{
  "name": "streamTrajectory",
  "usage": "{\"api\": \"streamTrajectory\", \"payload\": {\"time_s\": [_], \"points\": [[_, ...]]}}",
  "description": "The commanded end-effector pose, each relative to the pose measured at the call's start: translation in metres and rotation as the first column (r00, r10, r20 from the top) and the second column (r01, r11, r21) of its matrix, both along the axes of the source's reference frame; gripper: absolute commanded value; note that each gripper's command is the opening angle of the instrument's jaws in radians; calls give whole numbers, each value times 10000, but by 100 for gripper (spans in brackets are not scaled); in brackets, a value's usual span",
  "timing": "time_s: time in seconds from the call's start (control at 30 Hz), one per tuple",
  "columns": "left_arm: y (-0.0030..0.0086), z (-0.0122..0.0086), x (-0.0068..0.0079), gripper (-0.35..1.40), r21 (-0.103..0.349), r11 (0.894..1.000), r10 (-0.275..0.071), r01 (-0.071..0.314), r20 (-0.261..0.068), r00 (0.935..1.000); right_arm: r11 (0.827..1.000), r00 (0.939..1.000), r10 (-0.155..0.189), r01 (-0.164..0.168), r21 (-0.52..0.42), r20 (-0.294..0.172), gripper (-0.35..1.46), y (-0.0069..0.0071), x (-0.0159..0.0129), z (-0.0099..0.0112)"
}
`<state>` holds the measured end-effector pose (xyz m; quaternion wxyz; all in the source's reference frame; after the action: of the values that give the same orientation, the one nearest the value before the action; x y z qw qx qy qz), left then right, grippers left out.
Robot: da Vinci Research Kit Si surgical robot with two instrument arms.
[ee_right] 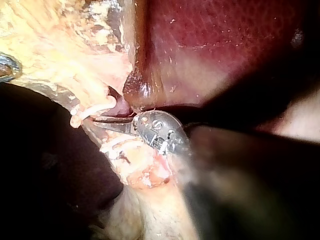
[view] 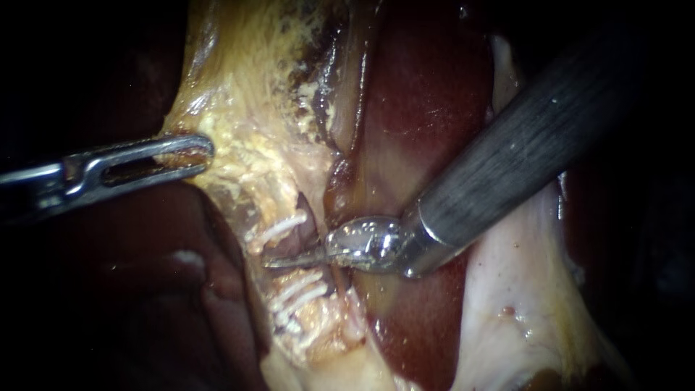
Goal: Go back from the cut left tube
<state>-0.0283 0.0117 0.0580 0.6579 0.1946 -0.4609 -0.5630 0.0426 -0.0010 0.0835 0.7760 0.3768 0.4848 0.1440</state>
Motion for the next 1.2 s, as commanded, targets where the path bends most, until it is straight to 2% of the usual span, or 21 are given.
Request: {"api": "streamTrajectory", "payload": {"time_s": [0.03, 0.23, 0.33, 0.37, 0.47, 0.67, 0.87, 0.97, 1.1, 1.2], "points": [[0, 0, 0, -35, -1, 10000, 0, 0, 0, 10000, 10000, 10000, -7, 7, -1, -9, -35, 0, -1, -1], [0, 0, 0, -35, -2, 10000, 1, -1, 1, 10000, 10000, 10000, 25, -25, 43, 23, -35, -1, 0, -3], [0, 1, 0, -35, -4, 10000, 2, -2, 1, 10000, 9997, 10000, 95, -95, -213, -15, 26, 1, -1, -4], [0, 1, 0, -35, -5, 10000, 2, -2, 1, 10000, 9996, 9999, 104, -105, -273, -29, 32, 2, -1, -5], [-1, 1, 0, -35, -7, 10000, 1, -1, 0, 10000, 9991, 9999, 58, -63, -423, -104, 46, 2, -1, -5], [-1, 2, 0, -35, -9, 10000, 2, -2, 0, 10000, 9986, 9999, 20, -29, -525, -158, 57, 2, -2, -6], [-1, 3, 0, -35, -16, 10000, 5, -5, 2, 10000, 9973, 9998, 72, -85, -726, -185, 79, 2, -7, -9], [-1, 4, 1, -35, -17, 10000, 9, -9, 4, 10000, 9951, 9997, 117, -139, -983, -233, 94, 2, -14, -16], [1, 7, 2, -35, -21, 10000, 16, -16, 8, 10000, 9882, 9987, -64, -14, -1534, -504, 109, 0, -31, -35], [1, 10, 2, -35, -42, 10000, 1, -1, 29, 10000, 9789, 9980, -51, -78, -2043, -629, 120, 3, -46, -52]]}}
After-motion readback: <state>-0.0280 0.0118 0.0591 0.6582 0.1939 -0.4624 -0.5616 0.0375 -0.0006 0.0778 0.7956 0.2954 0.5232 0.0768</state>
